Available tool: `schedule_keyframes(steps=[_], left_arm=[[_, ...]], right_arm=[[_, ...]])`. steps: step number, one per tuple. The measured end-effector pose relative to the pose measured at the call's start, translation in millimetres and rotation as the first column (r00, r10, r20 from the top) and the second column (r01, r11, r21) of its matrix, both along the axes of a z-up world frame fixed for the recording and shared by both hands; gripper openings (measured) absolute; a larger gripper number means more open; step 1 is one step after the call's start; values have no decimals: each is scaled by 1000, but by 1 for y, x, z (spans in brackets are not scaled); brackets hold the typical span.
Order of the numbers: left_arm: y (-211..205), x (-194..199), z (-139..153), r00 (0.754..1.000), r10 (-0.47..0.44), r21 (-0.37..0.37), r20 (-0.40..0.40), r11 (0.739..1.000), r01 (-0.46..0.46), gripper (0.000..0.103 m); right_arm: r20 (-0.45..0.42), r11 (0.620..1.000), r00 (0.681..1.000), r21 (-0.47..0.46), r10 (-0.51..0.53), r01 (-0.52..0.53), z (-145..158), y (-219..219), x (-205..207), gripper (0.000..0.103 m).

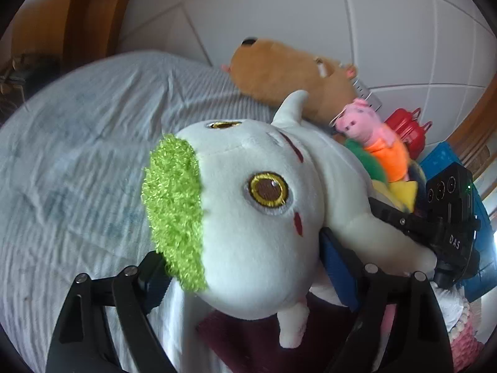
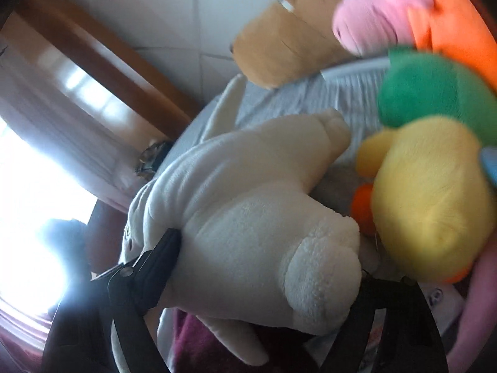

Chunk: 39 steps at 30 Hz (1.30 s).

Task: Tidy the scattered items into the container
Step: 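Lift the white cat plush with both tools off the bed, then carry the white cat plush with both tools over the blue crate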

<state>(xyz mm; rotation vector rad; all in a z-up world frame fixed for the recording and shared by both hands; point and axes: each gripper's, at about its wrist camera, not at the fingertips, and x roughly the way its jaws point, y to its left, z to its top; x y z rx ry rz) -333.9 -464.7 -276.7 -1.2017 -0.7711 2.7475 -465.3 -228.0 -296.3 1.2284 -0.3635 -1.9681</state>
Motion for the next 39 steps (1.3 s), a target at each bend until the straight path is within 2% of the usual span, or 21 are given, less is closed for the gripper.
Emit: schedule_keyframes(steps=[4, 9, 13, 25, 39], left_arm=[[11, 26, 43, 997, -24, -70, -75, 997, 19, 86], [25, 59, 84, 989, -57, -64, -138, 997, 48, 86], [41, 78, 106, 981, -95, -65, -172, 994, 85, 86], [137, 126, 148, 945, -249, -107, -213, 967, 231, 86], [279, 208, 181, 917, -280, -140, -284, 958, 249, 86]], right_arm=[[-55, 998, 998, -57, 4, -7, 35, 11, 21, 81], [-133, 997, 991, -80, -11, 0, 84, 30, 60, 81], [-178, 996, 983, -84, -49, 34, 113, 51, 90, 81], [-213, 979, 960, -124, -184, 161, 150, 164, 180, 81], [-305, 978, 933, -149, -189, 149, 188, 313, 269, 81]])
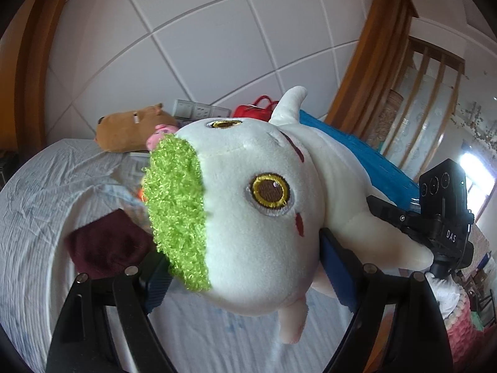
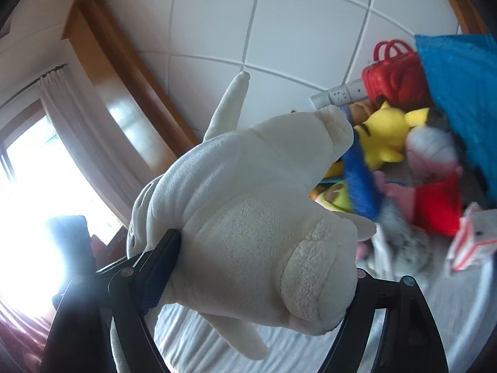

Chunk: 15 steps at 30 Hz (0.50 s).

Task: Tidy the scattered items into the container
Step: 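Carry the white cat plush with both tools over the blue crate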

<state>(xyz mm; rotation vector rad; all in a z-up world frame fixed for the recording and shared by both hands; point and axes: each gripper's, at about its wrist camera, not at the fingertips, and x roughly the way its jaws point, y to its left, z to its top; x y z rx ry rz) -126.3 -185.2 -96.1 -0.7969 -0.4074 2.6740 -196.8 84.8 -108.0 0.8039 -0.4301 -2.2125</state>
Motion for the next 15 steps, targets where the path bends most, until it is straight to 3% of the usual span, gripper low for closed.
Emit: schedule_keyframes(steps=[7, 15], left_arm=[[55, 25, 21, 991, -129, -35, -43, 991, 128, 86], [104, 42, 32, 940, -335, -19, -58, 942, 334, 86]], right_arm=[[-50, 995, 994, -26, -101, 100, 15, 61, 56, 81], [-69, 951, 949, -20, -308, 307, 27, 107, 121, 81]])
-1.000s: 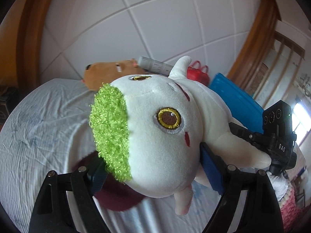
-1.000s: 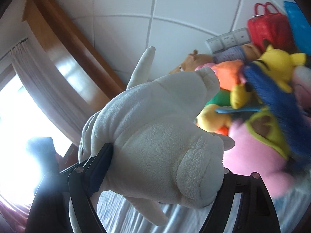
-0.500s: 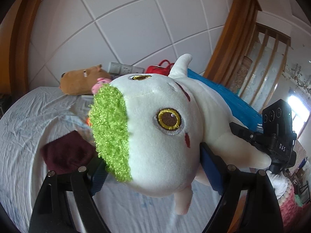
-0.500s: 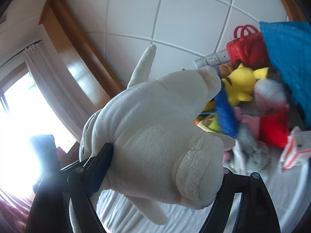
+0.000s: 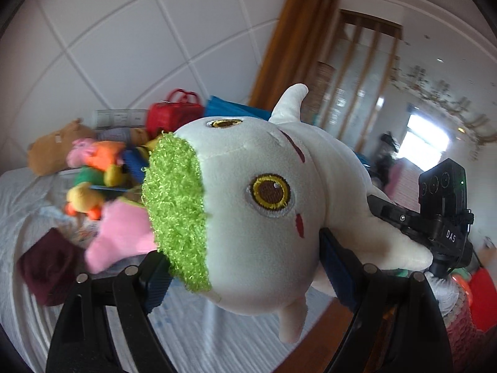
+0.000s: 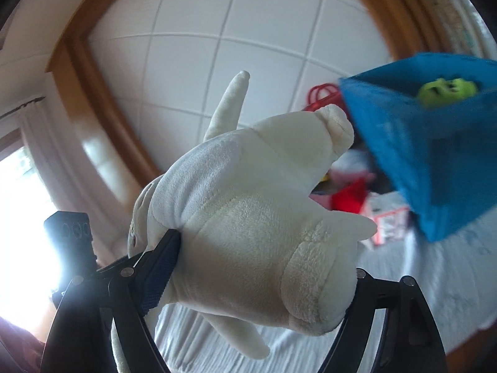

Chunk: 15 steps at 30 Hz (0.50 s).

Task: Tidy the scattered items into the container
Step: 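Carry the white cat plush with both tools over the blue crate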

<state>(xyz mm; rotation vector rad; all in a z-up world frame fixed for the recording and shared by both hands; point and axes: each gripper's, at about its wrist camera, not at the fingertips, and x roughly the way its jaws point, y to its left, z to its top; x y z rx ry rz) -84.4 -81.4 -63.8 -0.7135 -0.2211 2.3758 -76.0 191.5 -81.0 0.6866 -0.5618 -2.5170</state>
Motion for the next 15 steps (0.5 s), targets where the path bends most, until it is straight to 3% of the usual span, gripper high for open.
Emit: schedule_keyframes(steps=[6, 15], left_arm=[[37, 9, -7, 991, -129, -5, 24, 992, 129, 86], [99, 31, -11, 975, -217, -30, 46, 975, 219, 86]], right_arm=[[26, 991, 991, -3, -131, 131, -6, 30, 43, 81], [51, 973, 972, -34, -228, 230, -19, 85, 86, 81]])
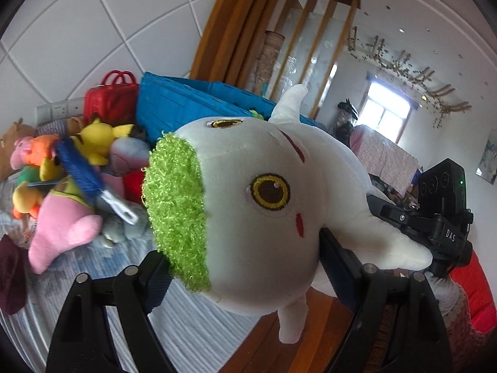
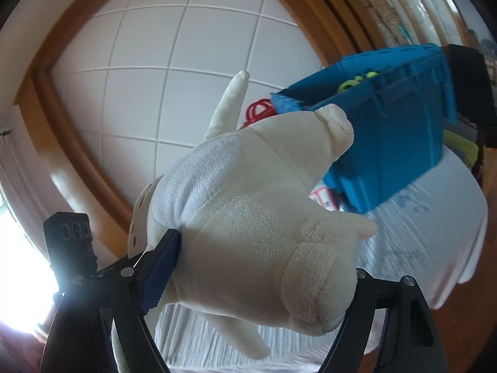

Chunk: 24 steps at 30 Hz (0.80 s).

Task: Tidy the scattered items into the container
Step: 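Carry the white cat plush with both tools over the blue crate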

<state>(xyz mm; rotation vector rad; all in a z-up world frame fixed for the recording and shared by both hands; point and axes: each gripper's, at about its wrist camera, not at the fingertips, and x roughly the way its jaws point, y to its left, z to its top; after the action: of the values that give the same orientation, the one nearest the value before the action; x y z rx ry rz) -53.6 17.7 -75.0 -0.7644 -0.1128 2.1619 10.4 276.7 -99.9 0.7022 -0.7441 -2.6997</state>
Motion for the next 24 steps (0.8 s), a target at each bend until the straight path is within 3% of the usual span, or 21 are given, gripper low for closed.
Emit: schedule_keyframes(steps=[8, 14, 24], left_arm=[[82, 28, 0, 1000, 13, -27, 0, 1000, -13, 86], [163, 54, -3, 1000, 25, -37, 4, 999, -24, 86], [274, 85, -10, 999, -28, -55, 35, 998, 30, 86]], right_arm=[[-2, 1000, 1000, -23, 20, -20, -1, 73, 34, 81], [7, 999, 999, -28, 41, -41, -3, 156, 60, 81], [41, 999, 999, -46, -4, 6, -9, 260, 108, 81]])
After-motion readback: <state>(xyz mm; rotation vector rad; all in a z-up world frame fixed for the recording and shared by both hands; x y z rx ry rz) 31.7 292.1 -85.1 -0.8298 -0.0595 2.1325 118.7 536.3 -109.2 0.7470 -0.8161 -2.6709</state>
